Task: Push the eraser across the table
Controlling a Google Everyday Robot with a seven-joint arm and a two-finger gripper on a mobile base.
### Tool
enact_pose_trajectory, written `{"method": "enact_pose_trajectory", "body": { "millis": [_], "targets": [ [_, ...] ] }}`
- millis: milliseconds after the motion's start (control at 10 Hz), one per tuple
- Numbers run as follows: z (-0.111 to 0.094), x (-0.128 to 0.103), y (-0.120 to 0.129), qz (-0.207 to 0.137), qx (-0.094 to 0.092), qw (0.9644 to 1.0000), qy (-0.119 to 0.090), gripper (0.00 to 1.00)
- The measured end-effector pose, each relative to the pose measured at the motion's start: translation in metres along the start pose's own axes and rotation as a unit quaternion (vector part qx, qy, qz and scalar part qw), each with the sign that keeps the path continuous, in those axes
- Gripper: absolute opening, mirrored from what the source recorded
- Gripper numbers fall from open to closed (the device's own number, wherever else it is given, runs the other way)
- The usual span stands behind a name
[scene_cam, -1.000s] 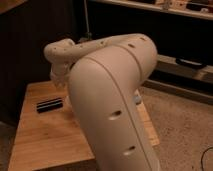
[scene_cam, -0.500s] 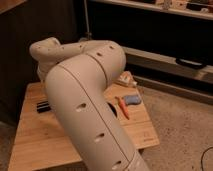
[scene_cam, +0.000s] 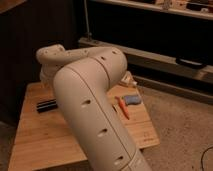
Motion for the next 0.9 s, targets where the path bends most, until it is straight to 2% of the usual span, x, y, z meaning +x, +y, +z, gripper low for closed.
{"method": "enact_pose_trajectory", "body": {
  "millis": [200,600,900],
  "targets": [
    [0.007,0.001,-0.002,-0.001,0.003,1.0,0.0,0.0],
    [0.042,-0.002,0.003,0.008,0.023,0.9996,-0.012,0.0],
    [0.053,-0.002,-0.002,0.003,0.03,0.9993,-0.021,0.0]
  ]
}}
